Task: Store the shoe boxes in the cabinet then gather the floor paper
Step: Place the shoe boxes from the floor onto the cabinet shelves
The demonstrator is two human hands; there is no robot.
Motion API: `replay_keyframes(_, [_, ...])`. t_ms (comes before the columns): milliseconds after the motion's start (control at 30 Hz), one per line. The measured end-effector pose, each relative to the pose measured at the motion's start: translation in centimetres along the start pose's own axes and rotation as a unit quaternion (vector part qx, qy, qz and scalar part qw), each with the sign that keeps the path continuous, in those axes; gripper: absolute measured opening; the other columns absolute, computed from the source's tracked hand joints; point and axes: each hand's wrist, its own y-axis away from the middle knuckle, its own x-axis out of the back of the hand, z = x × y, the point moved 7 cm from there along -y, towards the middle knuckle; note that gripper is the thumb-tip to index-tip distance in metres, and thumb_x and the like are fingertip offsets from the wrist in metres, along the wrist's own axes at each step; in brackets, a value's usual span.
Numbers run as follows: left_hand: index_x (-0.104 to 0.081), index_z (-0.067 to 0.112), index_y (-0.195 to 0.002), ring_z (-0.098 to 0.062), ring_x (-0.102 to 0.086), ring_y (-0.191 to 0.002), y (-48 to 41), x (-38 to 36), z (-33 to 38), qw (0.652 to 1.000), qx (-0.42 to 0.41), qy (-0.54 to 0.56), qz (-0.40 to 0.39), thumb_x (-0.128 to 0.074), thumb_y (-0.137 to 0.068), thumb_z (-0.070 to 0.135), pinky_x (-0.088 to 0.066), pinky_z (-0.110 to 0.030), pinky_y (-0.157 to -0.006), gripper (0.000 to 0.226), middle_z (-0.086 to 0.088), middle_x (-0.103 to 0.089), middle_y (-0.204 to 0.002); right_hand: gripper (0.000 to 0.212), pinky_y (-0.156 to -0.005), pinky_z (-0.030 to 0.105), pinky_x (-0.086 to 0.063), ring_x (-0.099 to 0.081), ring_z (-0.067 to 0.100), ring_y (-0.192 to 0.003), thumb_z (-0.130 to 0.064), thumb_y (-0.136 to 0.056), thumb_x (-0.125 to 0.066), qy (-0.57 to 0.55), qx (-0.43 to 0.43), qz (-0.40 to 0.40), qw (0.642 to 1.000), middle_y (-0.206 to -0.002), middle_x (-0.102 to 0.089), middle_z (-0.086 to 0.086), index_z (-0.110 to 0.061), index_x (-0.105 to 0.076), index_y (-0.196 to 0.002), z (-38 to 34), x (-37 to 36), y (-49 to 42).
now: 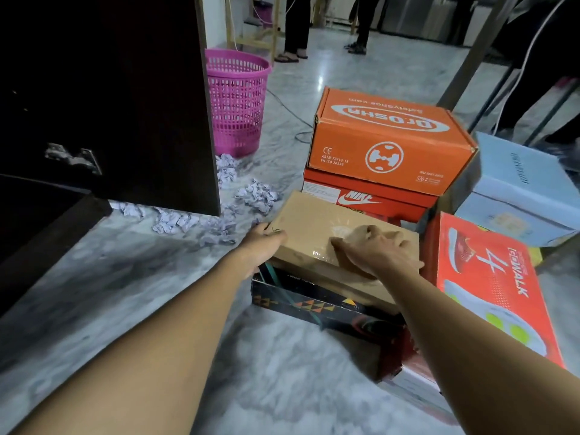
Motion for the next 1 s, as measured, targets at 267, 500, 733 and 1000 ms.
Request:
replay_keyframes(267, [-0.056, 0.027, -0.110, -0.019, -0.057, -0.103, 1.5, 3.3, -1.6, 0.999, 0.011, -0.029, 0.039, -0.062, -0.086, 0.040, -0.048, -0.034, -0.089, 0.028, 0.003, -0.059, -0.119, 0.122, -0.107, 0.061, -0.031, -0.034, 0.036, -0.133, -0.104, -0.048, -0.031, 0.007, 0.069, 0.031, 0.997, -0.145, -0.040, 0.013, -0.029, -0.032, -0.145, -1.0, 0.5, 1.3])
replay_keyframes(500, [-0.049, 0.037, -0.126, -0.021, -0.060, -0.110, 3.0, 7.4, -5.3, 0.996, 0.053, -0.064, -0.014, -0.040, -0.090, 0.062, -0.046, -0.047, -0.099, 0.045, 0.001, -0.058, -0.129, 0.090, -0.106, 0.050, -0.040, -0.039, 0.034, -0.131, -0.079, -0.072, -0.059, -0.196, 0.082, 0.165, 0.963, -0.141, -0.036, 0.013, -0.027, -0.037, -0.142, 1.5, -0.7, 3.1])
replay_keyframes(733, [-0.054, 0.035, -0.112, -0.027, -0.055, -0.114, 4.0, 7.2, -5.1, 0.999, 0.051, -0.015, -0.001, -0.046, -0.090, 0.052, -0.052, -0.050, -0.096, 0.029, -0.005, -0.056, -0.130, 0.091, -0.103, 0.041, -0.041, -0.052, 0.035, -0.124, -0.068, -0.074, -0.068, -0.345, 0.072, 0.082, 0.932, -0.136, -0.056, 0.014, -0.016, -0.039, -0.143, 1.6, -2.7, 3.5])
replay_keyframes(1000, [-0.061, 0.028, -0.109, -0.025, -0.063, -0.102, 9.8, 17.6, -7.4, 0.985, 0.075, 0.089, 0.124, -0.052, -0.081, 0.051, -0.059, -0.040, -0.084, 0.037, -0.004, -0.065, -0.107, 0.115, -0.100, 0.049, -0.049, -0.058, 0.030, -0.115, -0.083, -0.053, -0.068, -0.374, 0.186, 0.002, 0.909, -0.134, -0.056, 0.011, -0.021, -0.037, -0.143, -7.9, -3.5, 6.5])
